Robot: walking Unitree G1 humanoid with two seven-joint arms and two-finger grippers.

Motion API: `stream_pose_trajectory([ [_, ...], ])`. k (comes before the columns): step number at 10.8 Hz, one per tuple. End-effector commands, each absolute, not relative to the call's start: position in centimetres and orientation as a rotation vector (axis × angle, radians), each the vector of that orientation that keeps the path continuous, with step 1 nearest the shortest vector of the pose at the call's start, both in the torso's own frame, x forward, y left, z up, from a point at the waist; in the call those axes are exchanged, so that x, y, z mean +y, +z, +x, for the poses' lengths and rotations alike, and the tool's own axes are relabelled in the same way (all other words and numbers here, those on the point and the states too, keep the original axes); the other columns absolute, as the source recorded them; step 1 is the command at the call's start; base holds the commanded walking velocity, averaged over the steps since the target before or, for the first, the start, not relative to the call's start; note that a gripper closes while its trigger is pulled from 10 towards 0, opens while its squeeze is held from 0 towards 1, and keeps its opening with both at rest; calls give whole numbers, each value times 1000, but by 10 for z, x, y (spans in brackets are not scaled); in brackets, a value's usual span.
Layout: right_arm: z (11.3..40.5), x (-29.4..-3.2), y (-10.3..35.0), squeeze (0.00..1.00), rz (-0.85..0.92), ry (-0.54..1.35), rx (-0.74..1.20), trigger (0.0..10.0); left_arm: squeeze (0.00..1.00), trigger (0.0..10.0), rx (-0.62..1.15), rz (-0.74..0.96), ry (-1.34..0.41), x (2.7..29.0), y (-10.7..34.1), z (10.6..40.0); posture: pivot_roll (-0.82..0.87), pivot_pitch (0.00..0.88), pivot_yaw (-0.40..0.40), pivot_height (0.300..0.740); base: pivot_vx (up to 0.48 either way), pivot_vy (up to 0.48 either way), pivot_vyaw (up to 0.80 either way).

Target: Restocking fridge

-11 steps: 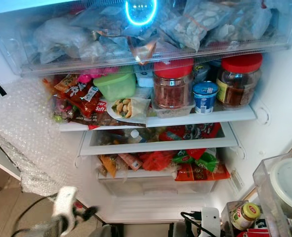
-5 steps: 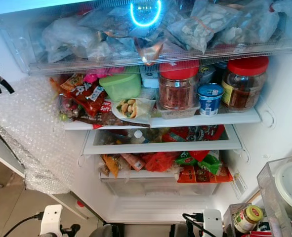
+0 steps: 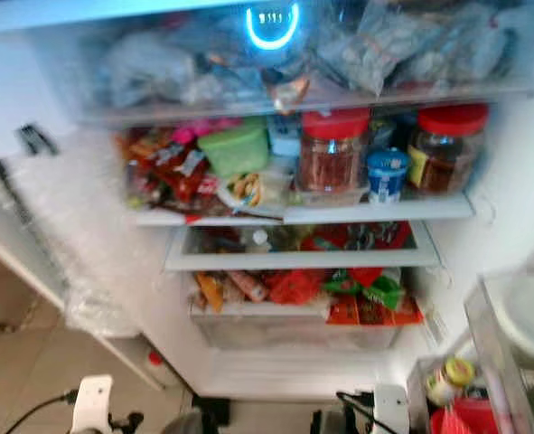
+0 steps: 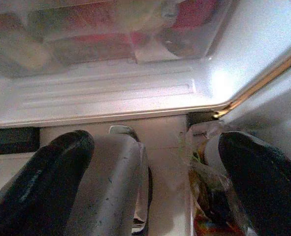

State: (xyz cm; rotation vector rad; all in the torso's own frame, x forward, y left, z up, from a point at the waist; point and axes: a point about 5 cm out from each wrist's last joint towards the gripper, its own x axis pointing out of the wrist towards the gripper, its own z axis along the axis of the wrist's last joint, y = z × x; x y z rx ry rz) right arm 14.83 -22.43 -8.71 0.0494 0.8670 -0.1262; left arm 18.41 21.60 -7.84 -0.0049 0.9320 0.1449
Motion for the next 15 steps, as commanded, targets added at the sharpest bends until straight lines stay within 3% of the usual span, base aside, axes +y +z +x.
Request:
stream_pose_trajectory([
  [1, 120, -218, -100, 0, 68, -126, 986, 10000, 0, 10000, 943, 18, 170, 221, -79, 180, -143, 0, 108, 650, 0, 0, 0],
  [4, 116, -220, -101, 0, 68, -131, 1005, 10000, 0, 10000, 958, 11, 168, 219, -81, 179, -149, 0, 108, 650, 0, 91, 0],
  [15, 95, -231, -104, 0, 79, -145, 1041, 10000, 0, 10000, 958, 19, 162, 222, -80, 180, -141, 0, 113, 650, 0, 346, 0],
])
